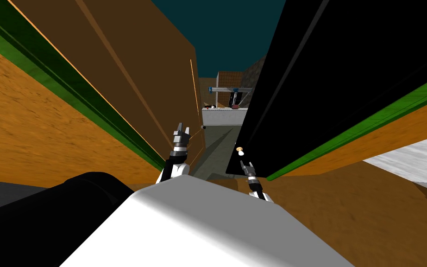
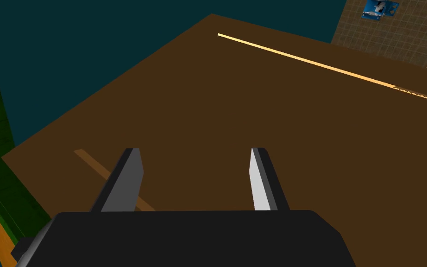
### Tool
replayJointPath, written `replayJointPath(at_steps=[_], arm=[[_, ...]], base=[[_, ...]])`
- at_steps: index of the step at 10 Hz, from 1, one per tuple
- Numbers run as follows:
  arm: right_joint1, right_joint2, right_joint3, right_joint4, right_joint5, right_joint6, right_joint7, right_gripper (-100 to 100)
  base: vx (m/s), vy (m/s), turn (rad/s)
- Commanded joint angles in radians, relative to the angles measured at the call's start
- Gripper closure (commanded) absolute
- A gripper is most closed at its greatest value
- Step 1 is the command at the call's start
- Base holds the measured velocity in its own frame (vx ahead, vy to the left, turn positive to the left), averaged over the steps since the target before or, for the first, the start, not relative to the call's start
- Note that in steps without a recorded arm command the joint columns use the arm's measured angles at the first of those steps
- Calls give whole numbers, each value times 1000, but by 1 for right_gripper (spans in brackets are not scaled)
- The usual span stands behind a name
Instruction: Push the door open
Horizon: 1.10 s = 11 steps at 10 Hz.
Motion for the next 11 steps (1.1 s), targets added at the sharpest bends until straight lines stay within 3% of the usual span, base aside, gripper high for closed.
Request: replayJointPath(at_steps=[1, 6, 7, 11], arm=[[-7, -6, 1, 12, -7, 1, 50, -100], [-23, -20, 3, 39, -23, 5, 162, -100], [-19, -18, 3, 33, -21, 6, 148, -100], [-23, -10, -5, 38, -27, 7, 166, -100]], base=[[-70, 17, 26], [-75, 16, 18], [-32, 2, 1], [172, 13, 27]])
